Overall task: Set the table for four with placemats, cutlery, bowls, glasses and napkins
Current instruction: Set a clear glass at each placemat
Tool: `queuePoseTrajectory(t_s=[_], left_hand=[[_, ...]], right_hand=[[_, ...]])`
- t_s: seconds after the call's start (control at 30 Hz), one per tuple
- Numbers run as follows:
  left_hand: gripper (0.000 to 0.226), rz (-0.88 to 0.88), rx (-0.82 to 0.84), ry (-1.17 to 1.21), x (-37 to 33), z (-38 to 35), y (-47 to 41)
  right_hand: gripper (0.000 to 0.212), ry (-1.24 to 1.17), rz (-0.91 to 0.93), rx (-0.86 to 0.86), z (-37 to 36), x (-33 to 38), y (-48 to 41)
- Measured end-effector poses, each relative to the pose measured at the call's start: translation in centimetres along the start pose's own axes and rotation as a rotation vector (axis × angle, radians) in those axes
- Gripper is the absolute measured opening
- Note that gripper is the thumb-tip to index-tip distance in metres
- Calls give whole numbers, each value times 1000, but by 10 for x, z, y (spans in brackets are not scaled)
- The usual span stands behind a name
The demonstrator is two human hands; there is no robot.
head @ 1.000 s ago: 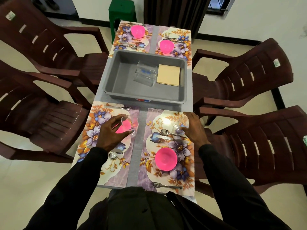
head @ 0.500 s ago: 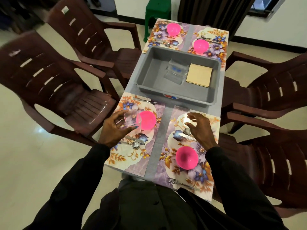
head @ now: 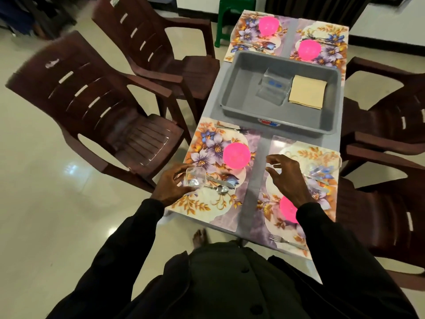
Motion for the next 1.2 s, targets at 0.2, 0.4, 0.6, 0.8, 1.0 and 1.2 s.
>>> queuePoseTrajectory(t_s=[0.2,0.4,0.6,0.8,1.0,1.2], left_hand=[[67,38,97,21,37,-2,5],[68,36,156,72,56,-8,4],[65,6,198,96,64,-5,-4],[66,13,231,119,70,-4,-13],[65,-10,267,118,72,-6,-19],[66,-42,318,117,71,-4,-18]], right_hand=[[29,52,12,-8,-19,19,19],[31,94,-16,-21,-28,27,37],[31,99,-71,-28,-34,32,49],[32,121,-78,-27,-40,38,52],[33,130,-99,-38,-43,45,50],[32,121,-92,-36,-49,54,47]])
Point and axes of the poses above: each hand's wrist, its own y-axis away from the middle knuckle, its own z-axis out of the back of the hand, x = y × z, the point moved 6 cm from there along -y, towards the middle knuckle, and after that the axes turned 3 degrees about x, right-handed, at the moved point
